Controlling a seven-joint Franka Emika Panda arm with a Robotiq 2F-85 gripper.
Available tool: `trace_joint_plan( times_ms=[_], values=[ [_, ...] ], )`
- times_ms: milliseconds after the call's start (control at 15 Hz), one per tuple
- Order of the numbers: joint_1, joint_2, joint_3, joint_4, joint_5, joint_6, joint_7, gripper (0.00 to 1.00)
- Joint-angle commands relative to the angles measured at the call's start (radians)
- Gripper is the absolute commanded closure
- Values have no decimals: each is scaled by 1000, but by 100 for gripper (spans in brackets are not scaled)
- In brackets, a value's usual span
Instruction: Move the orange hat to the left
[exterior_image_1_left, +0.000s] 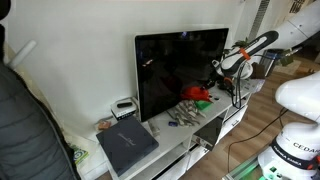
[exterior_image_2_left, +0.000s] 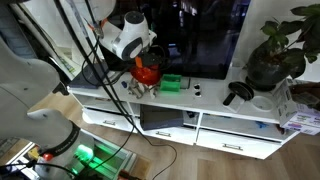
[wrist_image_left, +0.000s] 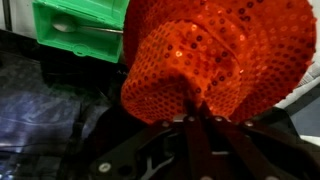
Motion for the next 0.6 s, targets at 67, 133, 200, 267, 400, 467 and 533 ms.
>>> trace_joint_plan(
  times_ms=[67, 133, 200, 267, 400, 467, 533],
  values=[
    [-55, -2, 165, 3, -21, -119, 20, 98],
    [-77, 2, 219, 3, -17, -153, 20, 98],
    [-102, 7, 279, 5, -14, -200, 24, 98],
    [-123, 12, 334, 9, -15, -248, 28, 98],
    [-162, 21, 445, 22, -27, -338, 40, 98],
    [-169, 32, 493, 32, -36, -371, 48, 98],
    [-159, 41, 531, 47, -47, -411, 52, 98]
  ],
)
